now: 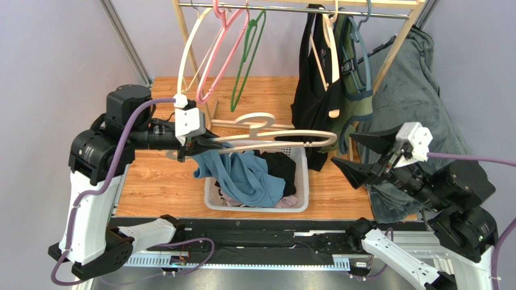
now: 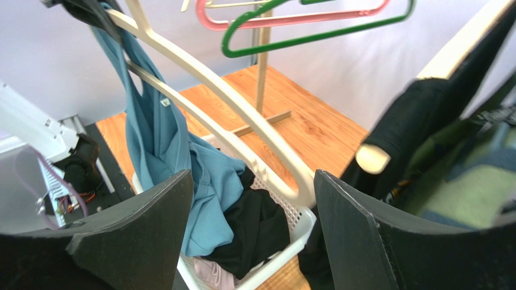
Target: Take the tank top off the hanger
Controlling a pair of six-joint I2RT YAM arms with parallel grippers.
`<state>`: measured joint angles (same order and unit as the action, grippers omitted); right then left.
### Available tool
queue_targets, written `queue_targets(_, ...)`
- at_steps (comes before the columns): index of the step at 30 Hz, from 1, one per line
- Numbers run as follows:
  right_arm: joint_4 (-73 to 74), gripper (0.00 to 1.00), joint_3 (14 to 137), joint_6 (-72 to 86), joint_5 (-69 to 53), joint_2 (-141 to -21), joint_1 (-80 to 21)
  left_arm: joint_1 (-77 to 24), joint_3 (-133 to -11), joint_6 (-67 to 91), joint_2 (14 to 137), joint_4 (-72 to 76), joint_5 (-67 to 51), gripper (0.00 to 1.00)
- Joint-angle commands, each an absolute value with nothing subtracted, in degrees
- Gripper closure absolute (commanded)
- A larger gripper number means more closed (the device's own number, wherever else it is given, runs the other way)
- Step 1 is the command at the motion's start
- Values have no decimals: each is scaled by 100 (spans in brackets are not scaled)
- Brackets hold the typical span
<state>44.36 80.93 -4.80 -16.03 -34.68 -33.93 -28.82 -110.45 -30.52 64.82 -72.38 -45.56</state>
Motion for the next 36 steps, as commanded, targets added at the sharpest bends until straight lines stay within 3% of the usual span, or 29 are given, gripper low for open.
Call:
queue_targets(1,4219,23,8323,-782,-2319,-3902,-3384,-2856,-10934,-3207,6486,-7425,-5273,100)
queue_targets(9,4333,29,8578,-844,-3409,-4552,-3375,-2865,-11294,-4069,6925,-8709,-5845,100)
queue_targets(16,4649,37,8526,-905,-3814,-4667,-3375,-2865,-11303,-4052,6961,-8552,-5775,100)
queue_targets(29,4825,65,8095,-774,-3762,-4570,-3384,-2865,-11566,-4131,6856,-8719,-5933,100)
queue_targets(31,4825,71,8042,-756,-3771,-4527,-3384,-2874,-11540,-4061,6820,-8623,-5915,100)
queue_targets(35,4729,99,7981,-642,-3683,-4412,-3384,-2874,-11252,-3658,6619,-8009,-5679,100)
queue_targets(36,4659,100,7972,-572,-3648,-4334,-3384,-2865,-11111,-3474,6531,-7433,-5599,100)
